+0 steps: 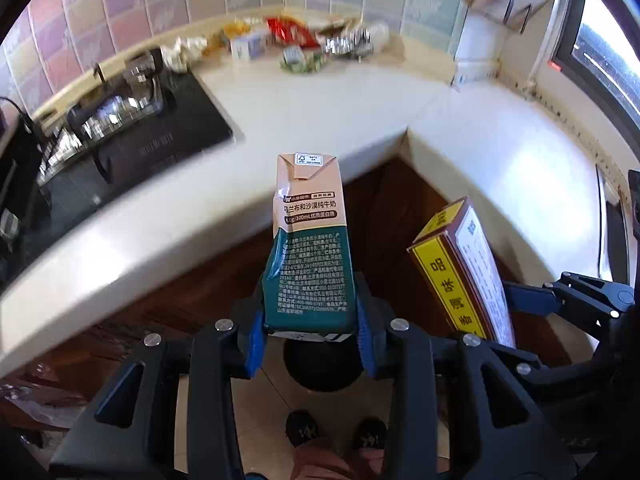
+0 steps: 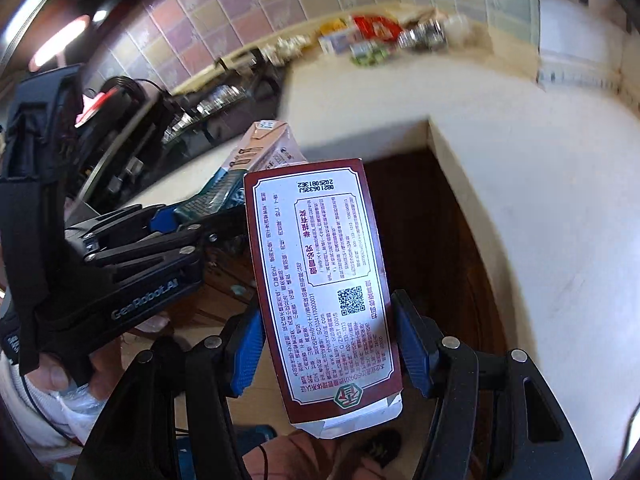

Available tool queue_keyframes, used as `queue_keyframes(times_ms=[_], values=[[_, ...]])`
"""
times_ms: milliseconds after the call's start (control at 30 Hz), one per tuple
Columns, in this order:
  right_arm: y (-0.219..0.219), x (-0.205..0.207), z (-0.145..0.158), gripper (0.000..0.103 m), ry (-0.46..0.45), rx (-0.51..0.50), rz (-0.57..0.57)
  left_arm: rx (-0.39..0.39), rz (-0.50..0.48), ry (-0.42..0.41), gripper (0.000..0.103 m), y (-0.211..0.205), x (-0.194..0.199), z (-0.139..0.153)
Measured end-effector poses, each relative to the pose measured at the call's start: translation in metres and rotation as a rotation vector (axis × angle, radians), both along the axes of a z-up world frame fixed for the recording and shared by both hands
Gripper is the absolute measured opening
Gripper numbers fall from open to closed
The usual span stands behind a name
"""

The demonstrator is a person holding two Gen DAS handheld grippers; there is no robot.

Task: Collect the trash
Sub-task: 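Carry both items down to the floor bin and release them inside, then raise both tools from the bin back toward the counter trash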

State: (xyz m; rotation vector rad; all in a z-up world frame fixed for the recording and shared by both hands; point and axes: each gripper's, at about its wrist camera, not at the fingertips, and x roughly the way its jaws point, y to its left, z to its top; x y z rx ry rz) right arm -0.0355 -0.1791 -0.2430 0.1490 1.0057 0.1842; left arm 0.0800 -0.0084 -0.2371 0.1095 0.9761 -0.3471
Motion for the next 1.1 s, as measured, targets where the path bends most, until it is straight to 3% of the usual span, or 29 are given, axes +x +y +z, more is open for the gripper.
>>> queue_keyframes(times_ms=[367, 500, 700, 800, 867, 1100], values=[[-0.017, 0.03, -0.182, 0.061, 0.156, -0.059, -0.117, 0.102, -0.092, 0.149, 0.034, -0.019, 0.02, -0.185], [-0.019, 0.038, -0.246, 0.063, 0.197, -0.09, -0.139, 0.121, -0.124, 0.183, 0.034, -0.024, 0.03, -0.241], [-0.02, 0.053, -0.316, 0.065, 0.222, -0.102, -0.175, 0.14, -0.173, 0.269, 0.035, -0.032, 0.045, -0.306], [-0.022, 0.058, -0.338, 0.065, 0.254, -0.096, -0.208, 0.166, -0.176, 0.297, 0.045, -0.035, 0.052, -0.325], [-0.021, 0.06, -0.344, 0.066, 0.272, -0.099, -0.225, 0.175, -0.176, 0.299, 0.066, -0.036, 0.056, -0.33], [-0.011, 0.063, -0.323, 0.067, 0.274, -0.091, -0.232, 0.167, -0.184, 0.28, 0.069, -0.033, 0.057, -0.319]])
